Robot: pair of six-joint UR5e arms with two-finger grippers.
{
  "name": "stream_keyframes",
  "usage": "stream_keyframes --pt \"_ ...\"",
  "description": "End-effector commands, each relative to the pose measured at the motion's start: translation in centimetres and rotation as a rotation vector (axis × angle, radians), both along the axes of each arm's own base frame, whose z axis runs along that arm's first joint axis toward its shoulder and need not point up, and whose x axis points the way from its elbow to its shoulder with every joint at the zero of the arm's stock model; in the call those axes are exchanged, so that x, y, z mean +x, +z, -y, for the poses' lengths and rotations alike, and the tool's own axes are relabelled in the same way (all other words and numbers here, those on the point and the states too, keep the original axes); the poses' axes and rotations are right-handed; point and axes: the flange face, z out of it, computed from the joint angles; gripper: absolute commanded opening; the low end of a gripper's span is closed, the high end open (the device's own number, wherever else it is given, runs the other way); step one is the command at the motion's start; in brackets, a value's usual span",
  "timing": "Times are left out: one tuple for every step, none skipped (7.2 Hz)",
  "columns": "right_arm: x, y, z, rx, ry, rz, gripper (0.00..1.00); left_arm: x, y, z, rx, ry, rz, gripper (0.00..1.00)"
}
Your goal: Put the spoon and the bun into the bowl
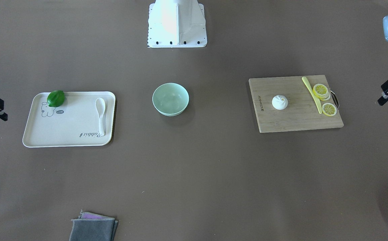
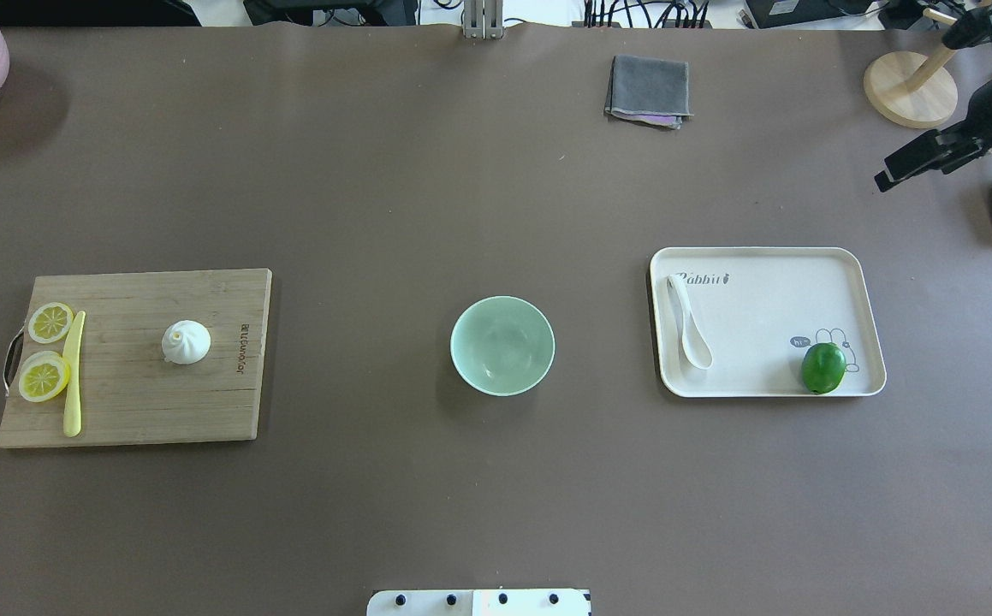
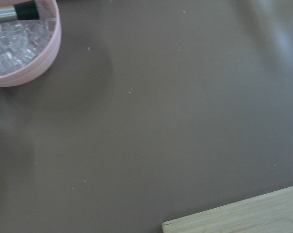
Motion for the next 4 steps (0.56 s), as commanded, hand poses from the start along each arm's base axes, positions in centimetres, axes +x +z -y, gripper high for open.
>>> stream_keyframes --pt "-8.9 -2.0 -1.9 -0.049 0.026 0.025 1.0 3.2 -2.3 0.5 -0.004 -0.012 -0.052 0.98" --pt "-12.2 -1.6 -3.3 -0.087 0.005 0.015 1.0 4.9 -2.3 0.4 -0.008 0.015 -0.05 0.98" --pt "-14.9 -2.3 -4.2 -0.114 0.014 0.008 1.0 5.9 -2.5 0.2 -0.005 0.033 -0.053 0.98" --pt "-18.0 -2.2 -5.3 -0.082 0.004 -0.034 1.0 6.2 -2.7 0.0 0.0 0.041 -0.054 0.98"
